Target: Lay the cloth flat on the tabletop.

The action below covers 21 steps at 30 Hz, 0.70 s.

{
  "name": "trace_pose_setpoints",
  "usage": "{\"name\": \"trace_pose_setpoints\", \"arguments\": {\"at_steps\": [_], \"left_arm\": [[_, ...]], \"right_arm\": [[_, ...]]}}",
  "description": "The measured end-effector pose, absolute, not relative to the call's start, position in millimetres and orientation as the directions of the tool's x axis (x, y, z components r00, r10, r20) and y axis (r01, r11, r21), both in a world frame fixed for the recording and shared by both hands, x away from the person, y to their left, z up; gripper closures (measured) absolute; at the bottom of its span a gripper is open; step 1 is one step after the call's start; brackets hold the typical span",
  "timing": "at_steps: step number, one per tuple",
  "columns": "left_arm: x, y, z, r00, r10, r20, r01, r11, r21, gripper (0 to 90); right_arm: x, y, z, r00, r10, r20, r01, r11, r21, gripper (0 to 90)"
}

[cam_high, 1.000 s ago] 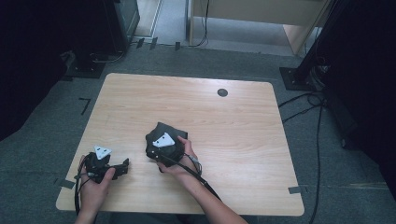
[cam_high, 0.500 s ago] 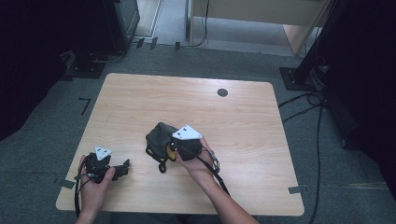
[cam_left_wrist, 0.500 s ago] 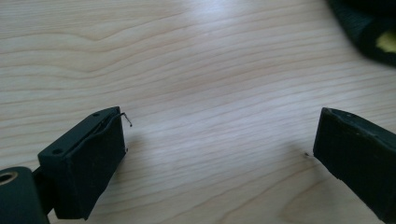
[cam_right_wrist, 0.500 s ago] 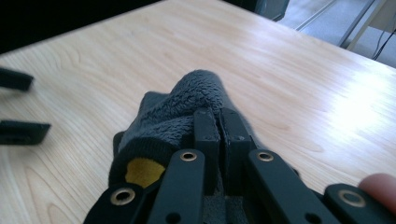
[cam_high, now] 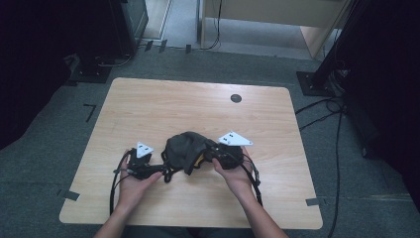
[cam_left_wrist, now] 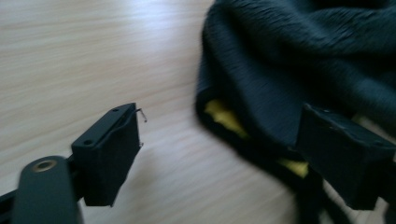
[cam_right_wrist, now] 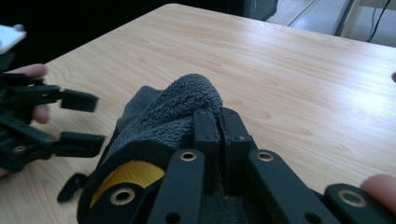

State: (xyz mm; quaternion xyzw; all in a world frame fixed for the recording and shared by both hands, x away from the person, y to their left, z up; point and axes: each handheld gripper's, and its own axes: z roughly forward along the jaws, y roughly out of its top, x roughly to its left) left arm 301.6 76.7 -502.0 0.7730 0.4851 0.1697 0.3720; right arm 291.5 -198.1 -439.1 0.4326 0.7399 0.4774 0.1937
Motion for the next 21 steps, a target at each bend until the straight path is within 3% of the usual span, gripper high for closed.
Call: {"name": "trace_pose_setpoints", "arguments": {"at_steps": [1,6,9,11,13,21], "left_arm": [[303,70,-503,0.471,0.877,-0.090,0.621,-0.257,0.741,15.3],[306,48,-509,0.448,0.894,-0.027,0.620,-0.289,0.729,42.9],[305,46,-511,0.474,0.880,-0.026,0.609,-0.306,0.732,69.3],[304,48,-511,0.482,0.875,-0.051,0.606,-0.291,0.740,80.6],[302,52,-508,0.504,0.861,-0.065,0.595,-0.292,0.749,85.0],[286,87,-469,0.503,0.854,-0.131,0.513,-0.173,0.840,86.9]], "right_arm": [[290,-203,-440,-0.552,0.824,0.126,0.456,0.172,0.873,88.1],[284,-221,-446,-0.547,0.826,0.137,0.471,0.168,0.866,88.0],[282,-232,-453,-0.531,0.831,0.165,0.489,0.142,0.861,88.0],[282,-237,-457,-0.525,0.834,0.170,0.503,0.143,0.853,88.1],[281,-244,-458,-0.519,0.837,0.173,0.505,0.136,0.852,88.1],[275,-270,-443,-0.472,0.856,0.210,0.497,0.062,0.865,88.1]]}}
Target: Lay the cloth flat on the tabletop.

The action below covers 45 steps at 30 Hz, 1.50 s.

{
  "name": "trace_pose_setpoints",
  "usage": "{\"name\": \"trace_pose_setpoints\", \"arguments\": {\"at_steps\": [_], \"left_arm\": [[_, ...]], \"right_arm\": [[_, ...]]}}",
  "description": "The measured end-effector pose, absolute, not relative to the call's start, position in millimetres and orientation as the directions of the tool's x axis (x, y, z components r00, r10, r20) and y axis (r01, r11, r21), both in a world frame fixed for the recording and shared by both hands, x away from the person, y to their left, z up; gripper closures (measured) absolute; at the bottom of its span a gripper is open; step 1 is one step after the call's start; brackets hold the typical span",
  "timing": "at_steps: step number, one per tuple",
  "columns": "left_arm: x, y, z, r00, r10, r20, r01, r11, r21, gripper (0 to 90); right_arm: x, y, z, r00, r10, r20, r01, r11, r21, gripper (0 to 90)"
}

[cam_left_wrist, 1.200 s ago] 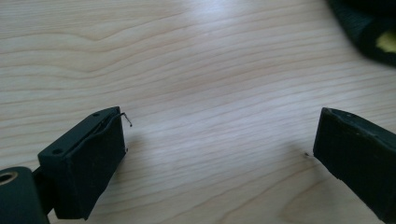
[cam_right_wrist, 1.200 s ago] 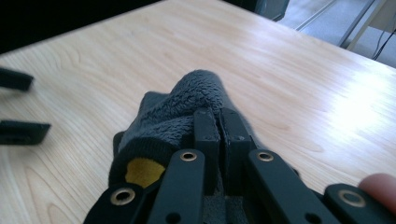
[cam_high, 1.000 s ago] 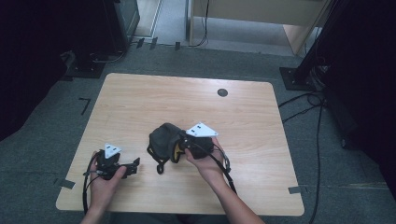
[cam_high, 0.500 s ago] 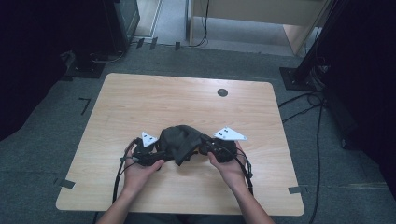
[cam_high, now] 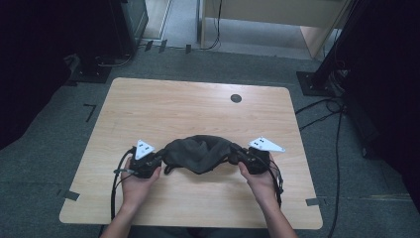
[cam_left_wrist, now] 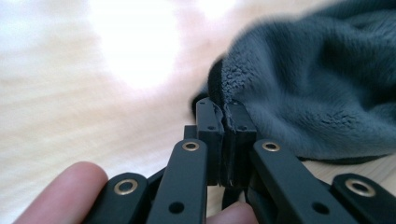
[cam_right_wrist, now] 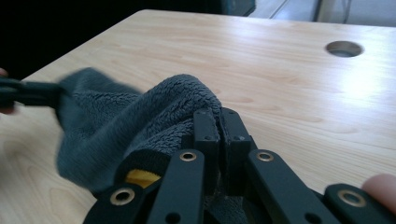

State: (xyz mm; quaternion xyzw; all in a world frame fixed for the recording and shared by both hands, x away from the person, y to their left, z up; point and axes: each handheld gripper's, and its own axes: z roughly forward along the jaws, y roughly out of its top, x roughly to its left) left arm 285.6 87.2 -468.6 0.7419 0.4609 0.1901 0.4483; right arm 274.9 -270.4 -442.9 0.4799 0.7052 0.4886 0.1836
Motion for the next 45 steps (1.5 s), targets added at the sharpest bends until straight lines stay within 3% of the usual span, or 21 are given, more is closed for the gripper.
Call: {"name": "trace_pose_setpoints", "arguments": {"at_steps": [10,31,38,45], "left_arm": [[278,110,-443,0.508,0.845,-0.168,0.444,-0.090,0.891,87.0],[215,126,-342,0.578,0.809,-0.109,0.174,0.008,0.985,86.8],[198,127,-322,0.599,0.795,-0.097,0.149,0.008,0.989,86.7],[211,123,-319,0.614,0.784,-0.092,0.195,-0.038,0.980,86.5]], "right_arm": [[270,-296,-431,-0.409,0.887,0.216,0.472,0.003,0.881,88.1],[197,-294,-324,-0.520,0.852,0.059,0.189,0.047,0.981,88.1],[175,-292,-301,-0.541,0.840,0.042,0.138,0.039,0.990,88.0],[178,-287,-297,-0.560,0.827,0.056,0.179,0.054,0.982,88.0]]}}
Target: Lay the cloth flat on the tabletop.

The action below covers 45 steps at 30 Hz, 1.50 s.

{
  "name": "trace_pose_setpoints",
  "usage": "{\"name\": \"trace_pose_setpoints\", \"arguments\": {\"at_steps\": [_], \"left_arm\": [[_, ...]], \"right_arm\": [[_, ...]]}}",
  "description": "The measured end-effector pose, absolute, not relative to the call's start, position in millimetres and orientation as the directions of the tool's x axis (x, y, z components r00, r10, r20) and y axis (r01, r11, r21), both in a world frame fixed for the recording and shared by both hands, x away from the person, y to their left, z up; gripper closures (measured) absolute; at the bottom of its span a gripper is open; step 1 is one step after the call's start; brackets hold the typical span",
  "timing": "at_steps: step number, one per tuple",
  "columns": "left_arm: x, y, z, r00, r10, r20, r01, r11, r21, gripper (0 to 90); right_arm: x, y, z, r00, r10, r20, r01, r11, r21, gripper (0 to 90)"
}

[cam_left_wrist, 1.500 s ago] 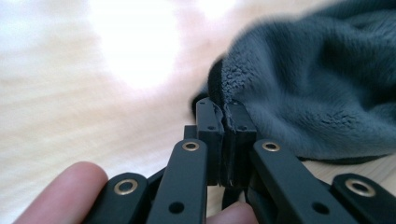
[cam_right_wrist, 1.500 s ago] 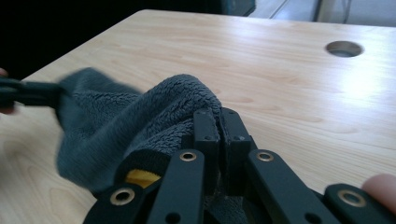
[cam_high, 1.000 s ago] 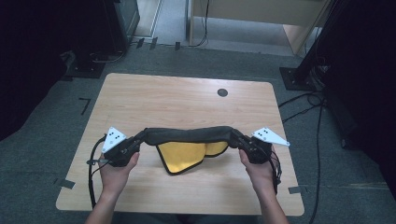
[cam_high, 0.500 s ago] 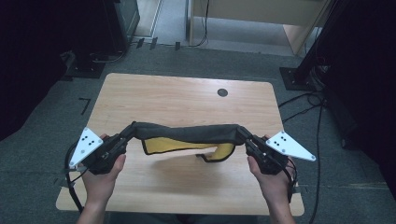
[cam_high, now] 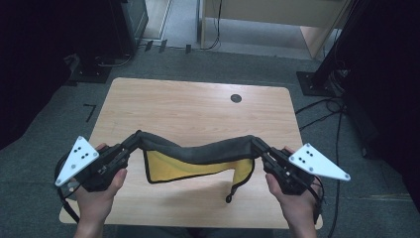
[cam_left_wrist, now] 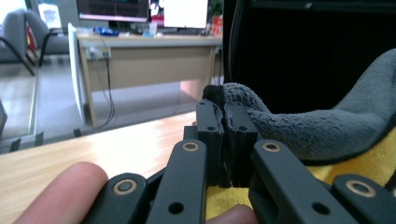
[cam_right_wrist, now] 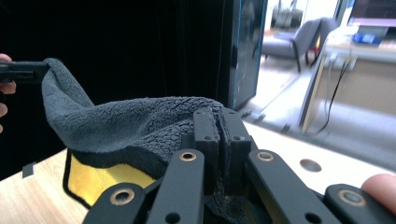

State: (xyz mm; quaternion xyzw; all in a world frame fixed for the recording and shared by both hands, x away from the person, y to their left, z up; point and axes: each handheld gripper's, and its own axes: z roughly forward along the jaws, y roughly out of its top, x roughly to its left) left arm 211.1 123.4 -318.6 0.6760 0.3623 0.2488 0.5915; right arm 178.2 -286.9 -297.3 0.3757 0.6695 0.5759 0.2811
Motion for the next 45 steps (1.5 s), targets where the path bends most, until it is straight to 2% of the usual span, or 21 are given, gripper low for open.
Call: {"name": "trace_pose_setpoints", "arguments": {"at_steps": [1,2,3,5,6,8,10,11,14,18,22,26,27,28,29,32,34,36,40,42,45], "left_arm": [[236,119,-322,0.607,0.788,-0.105,0.235,-0.052,0.971,86.4],[236,119,-322,0.607,0.788,-0.105,0.235,-0.052,0.971,86.4],[280,114,-327,0.564,0.816,-0.129,0.281,-0.043,0.959,86.4],[321,110,-334,0.494,0.859,-0.133,0.331,-0.045,0.943,85.1],[345,109,-340,0.435,0.889,-0.145,0.367,-0.029,0.930,80.5],[377,114,-356,0.350,0.918,-0.188,0.415,0.028,0.909,63.9],[389,122,-371,0.323,0.918,-0.231,0.461,0.061,0.886,54.5],[388,125,-382,0.335,0.913,-0.231,0.469,0.051,0.882,51.1],[384,125,-415,0.349,0.918,-0.189,0.503,-0.013,0.864,49.4],[372,121,-454,0.346,0.920,-0.185,0.579,-0.054,0.814,49.5],[359,113,-470,0.370,0.917,-0.147,0.599,-0.115,0.793,48.7],[341,106,-487,0.397,0.914,-0.083,0.620,-0.200,0.759,46.9],[333,104,-496,0.404,0.914,-0.040,0.628,-0.245,0.739,46.1],[333,104,-496,0.404,0.914,-0.040,0.628,-0.245,0.739,46.0],[325,104,-507,0.409,0.913,0.006,0.634,-0.289,0.717,46.1],[320,105,-514,0.407,0.913,0.015,0.624,-0.290,0.726,46.5],[319,105,-513,0.411,0.911,0.023,0.627,-0.301,0.718,50.5],[317,104,-514,0.410,0.912,0.020,0.619,-0.295,0.728,57.0],[315,106,-512,0.443,0.897,-0.002,0.618,-0.304,0.725,79.1],[316,109,-512,0.453,0.891,-0.038,0.631,-0.290,0.719,86.8],[315,114,-511,0.462,0.881,-0.106,0.657,-0.260,0.708,88.6]], "right_arm": [[201,-285,-304,-0.571,0.813,0.111,0.244,0.039,0.969,88.0],[201,-285,-304,-0.571,0.813,0.111,0.244,0.039,0.969,88.0],[239,-282,-314,-0.534,0.839,0.101,0.285,0.066,0.956,87.8],[286,-280,-326,-0.481,0.869,0.115,0.350,0.070,0.934,82.7],[312,-281,-335,-0.448,0.885,0.123,0.380,0.064,0.923,74.9],[353,-287,-351,-0.341,0.932,0.119,0.438,0.046,0.898,57.8],[369,-295,-361,-0.290,0.940,0.177,0.463,-0.024,0.886,50.0],[369,-297,-364,-0.291,0.938,0.190,0.462,-0.036,0.886,47.9],[360,-297,-384,-0.335,0.927,0.169,0.460,0.005,0.888,47.4],[348,-296,-419,-0.341,0.926,0.161,0.530,0.048,0.847,46.3],[333,-294,-438,-0.336,0.921,0.199,0.571,0.031,0.820,45.5],[311,-285,-460,-0.369,0.911,0.186,0.620,0.093,0.779,43.5],[298,-280,-474,-0.399,0.903,0.159,0.644,0.152,0.750,42.0],[293,-278,-479,-0.403,0.902,0.154,0.651,0.163,0.742,41.8],[286,-277,-488,-0.406,0.902,0.150,0.664,0.178,0.726,41.7],[278,-275,-506,-0.397,0.910,0.120,0.689,0.210,0.693,43.3],[277,-274,-512,-0.388,0.915,0.115,0.692,0.206,0.692,45.3],[277,-273,-512,-0.380,0.923,0.054,0.675,0.236,0.699,55.9],[278,-277,-512,-0.371,0.925,0.079,0.682,0.214,0.699,76.7],[278,-281,-511,-0.374,0.922,0.098,0.690,0.206,0.694,83.4],[277,-291,-508,-0.382,0.913,0.144,0.703,0.186,0.687,85.2]]}}
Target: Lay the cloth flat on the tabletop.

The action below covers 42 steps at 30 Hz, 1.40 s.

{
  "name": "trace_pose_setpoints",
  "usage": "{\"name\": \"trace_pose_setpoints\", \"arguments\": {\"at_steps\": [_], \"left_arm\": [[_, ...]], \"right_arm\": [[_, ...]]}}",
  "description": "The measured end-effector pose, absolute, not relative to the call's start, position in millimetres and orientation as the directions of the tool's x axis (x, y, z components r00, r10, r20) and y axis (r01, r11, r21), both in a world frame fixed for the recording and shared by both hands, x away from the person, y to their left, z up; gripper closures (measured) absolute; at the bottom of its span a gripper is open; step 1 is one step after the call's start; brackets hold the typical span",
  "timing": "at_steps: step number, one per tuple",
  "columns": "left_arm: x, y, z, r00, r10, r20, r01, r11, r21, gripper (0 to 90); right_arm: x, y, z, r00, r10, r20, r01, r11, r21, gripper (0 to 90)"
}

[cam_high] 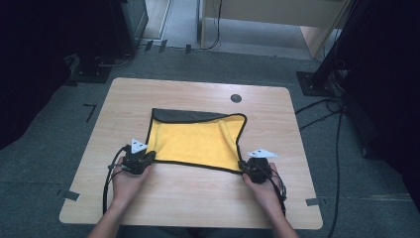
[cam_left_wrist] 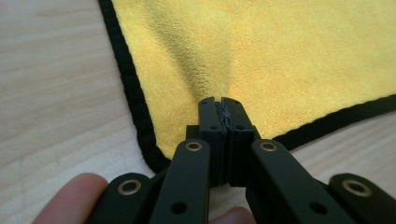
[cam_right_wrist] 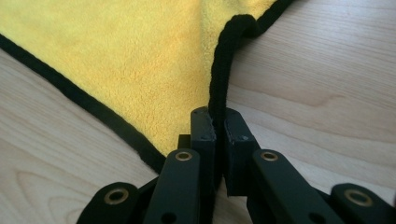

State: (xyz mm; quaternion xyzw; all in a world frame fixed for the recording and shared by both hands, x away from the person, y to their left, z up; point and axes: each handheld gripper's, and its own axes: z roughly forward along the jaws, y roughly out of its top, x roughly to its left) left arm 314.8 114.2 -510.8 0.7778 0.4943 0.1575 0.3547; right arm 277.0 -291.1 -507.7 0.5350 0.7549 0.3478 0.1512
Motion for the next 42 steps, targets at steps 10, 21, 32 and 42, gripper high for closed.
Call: {"name": "trace_pose_setpoints", "arguments": {"at_steps": [10,21,32,42], "left_arm": [[274,116,-508,0.566,0.814,-0.130,0.648,-0.341,0.681,88.9],[271,127,-504,0.510,0.844,-0.164,0.631,-0.238,0.739,61.8],[279,128,-514,0.461,0.887,0.005,0.607,-0.320,0.728,51.2],[277,134,-517,0.448,0.894,-0.016,0.607,-0.291,0.739,48.1]], "right_arm": [[251,-321,-498,-0.413,0.871,0.266,0.743,0.153,0.651,84.4],[243,-337,-477,-0.343,0.917,0.204,0.671,0.087,0.736,69.0],[310,-178,-479,-0.599,0.791,0.121,0.527,0.276,0.804,70.5],[370,-95,-513,-0.605,0.790,0.098,0.586,0.359,0.726,78.5]]}}
